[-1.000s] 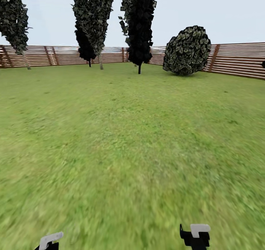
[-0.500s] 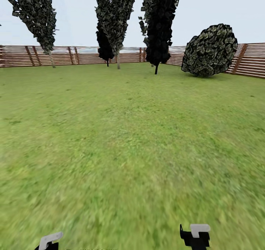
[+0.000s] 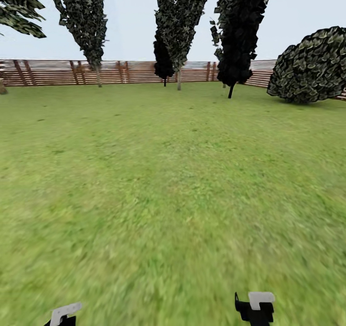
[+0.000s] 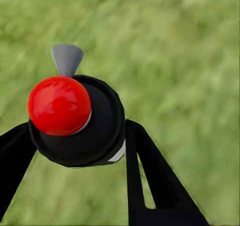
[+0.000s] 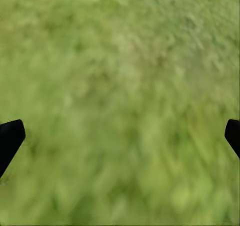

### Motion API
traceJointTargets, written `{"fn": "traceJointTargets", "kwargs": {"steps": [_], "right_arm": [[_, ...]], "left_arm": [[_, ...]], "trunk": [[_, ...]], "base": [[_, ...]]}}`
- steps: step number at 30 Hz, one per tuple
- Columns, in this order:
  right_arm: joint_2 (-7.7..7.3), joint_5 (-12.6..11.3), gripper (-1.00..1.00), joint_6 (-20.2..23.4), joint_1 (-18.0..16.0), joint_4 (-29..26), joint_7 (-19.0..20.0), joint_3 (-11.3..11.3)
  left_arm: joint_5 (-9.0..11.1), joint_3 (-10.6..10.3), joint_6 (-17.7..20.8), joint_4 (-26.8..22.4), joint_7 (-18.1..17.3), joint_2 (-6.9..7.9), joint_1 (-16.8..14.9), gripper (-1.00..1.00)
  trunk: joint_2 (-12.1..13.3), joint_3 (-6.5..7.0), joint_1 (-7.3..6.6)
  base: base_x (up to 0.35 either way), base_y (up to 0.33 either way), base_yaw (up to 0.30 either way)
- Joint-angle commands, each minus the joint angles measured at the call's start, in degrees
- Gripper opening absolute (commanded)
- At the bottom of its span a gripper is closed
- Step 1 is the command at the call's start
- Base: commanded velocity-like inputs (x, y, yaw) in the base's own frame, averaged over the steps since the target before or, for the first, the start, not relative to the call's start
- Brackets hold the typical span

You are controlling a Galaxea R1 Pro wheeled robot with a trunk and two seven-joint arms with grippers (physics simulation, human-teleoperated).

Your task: In the garden, pick up the pesticide atomizer on the floor and spray pesticide onto both trees until each tree trunk is fully covered.

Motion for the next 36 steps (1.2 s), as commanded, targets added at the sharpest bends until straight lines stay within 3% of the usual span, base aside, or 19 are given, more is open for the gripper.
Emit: {"fn": "traceJointTargets", "kwargs": {"steps": [1,24,36], "right_arm": [[0.00,0.0,1.00,0.0,0.0,0.0,0.0,0.0],[-0.08,0.0,1.00,0.0,0.0,0.0,0.0,0.0],[-0.08,0.0,1.00,-0.1,0.0,0.0,-0.1,0.0]], "left_arm": [[0.0,0.0,0.0,0.0,0.0,0.00,0.0,-1.00],[0.3,0.1,0.1,0.0,0.0,0.00,0.0,-1.00],[0.3,0.1,0.1,0.0,0.0,0.03,0.0,-1.00]], "trunk": [[0.0,0.00,0.00],[0.0,0.00,0.00],[0.0,0.00,0.00]], "base": [[0.161,0.292,0.281],[0.119,0.296,0.281],[0.010,0.304,0.281]]}}
